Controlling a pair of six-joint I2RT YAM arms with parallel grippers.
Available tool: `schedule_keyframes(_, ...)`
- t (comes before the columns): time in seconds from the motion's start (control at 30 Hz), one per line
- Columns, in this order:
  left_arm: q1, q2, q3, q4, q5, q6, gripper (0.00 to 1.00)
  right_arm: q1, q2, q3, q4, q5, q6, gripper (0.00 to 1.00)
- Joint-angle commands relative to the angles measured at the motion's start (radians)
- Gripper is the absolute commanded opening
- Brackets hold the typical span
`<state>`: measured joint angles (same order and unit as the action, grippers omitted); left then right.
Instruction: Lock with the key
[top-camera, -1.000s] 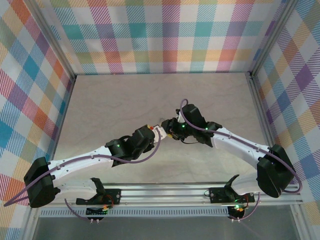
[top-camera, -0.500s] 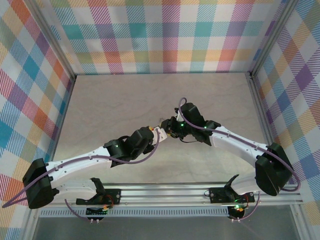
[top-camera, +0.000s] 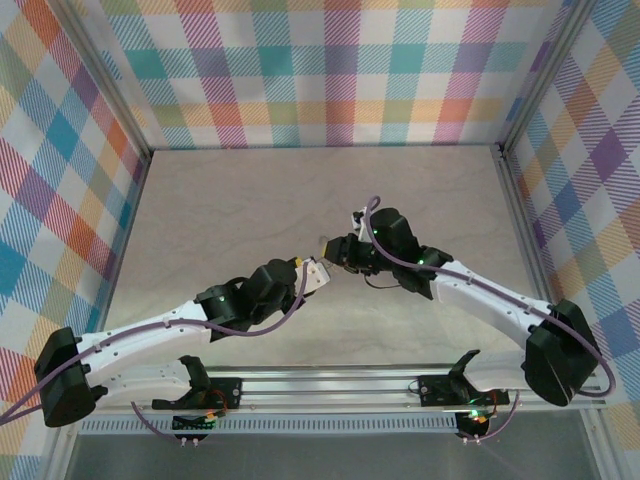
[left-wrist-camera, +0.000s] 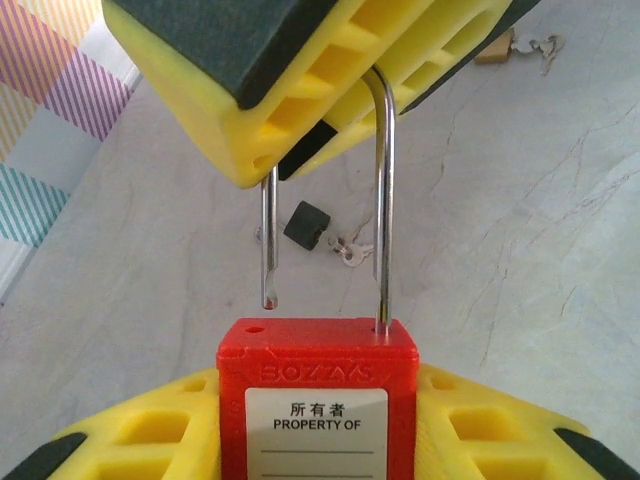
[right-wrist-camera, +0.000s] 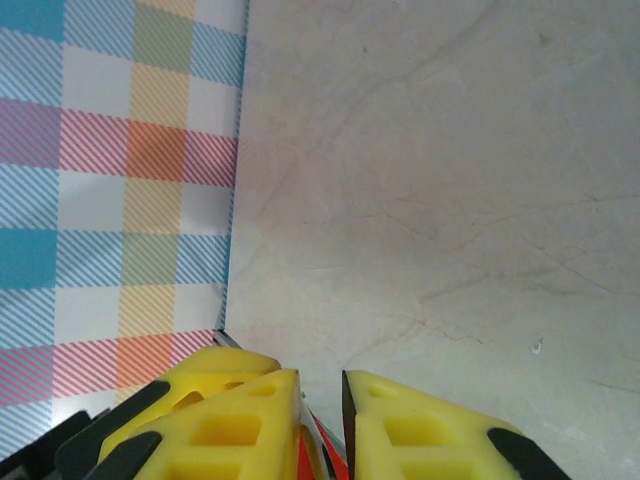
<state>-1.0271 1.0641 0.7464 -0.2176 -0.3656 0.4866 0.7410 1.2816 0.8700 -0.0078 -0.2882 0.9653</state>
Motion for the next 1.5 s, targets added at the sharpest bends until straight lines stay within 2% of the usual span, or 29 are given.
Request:
schedule_keyframes(0.0, -0.013, -0.011, -0.023, 0.029, -0.005, -0.011, 0.00, 0.009, -0.045, -0.012, 0.095, -0.037, -0.079, 0.18)
schedule_keyframes(0.2, -0.013, -0.024, -0.036, 0.056, -0.008, -0.008, 0.00, 0.022, -0.038, -0.049, 0.178, -0.094, -0.102, 0.17)
schedule_keyframes(0.53, -0.013, -0.089, -0.088, 0.118, 0.004, -0.024, 0.00, 0.059, -0.098, -0.096, 0.252, -0.071, -0.172, 0.10)
schedule_keyframes(0.73, -0.013, -0.159, -0.136, 0.176, 0.063, -0.045, 0.00, 0.091, -0.146, -0.164, 0.388, -0.081, -0.211, 0.08)
schedule_keyframes(1.03, -0.013, -0.268, -0.218, 0.297, 0.146, -0.058, 0.00, 0.119, -0.201, -0.217, 0.485, -0.128, -0.289, 0.00)
schedule_keyframes(1.27, -0.013, -0.306, -0.247, 0.359, 0.153, -0.062, 0.00, 0.135, -0.202, -0.234, 0.507, -0.153, -0.317, 0.00)
schedule_keyframes(1.47, -0.013, -0.328, -0.259, 0.388, 0.140, -0.045, 0.00, 0.140, -0.205, -0.229, 0.463, -0.126, -0.342, 0.00)
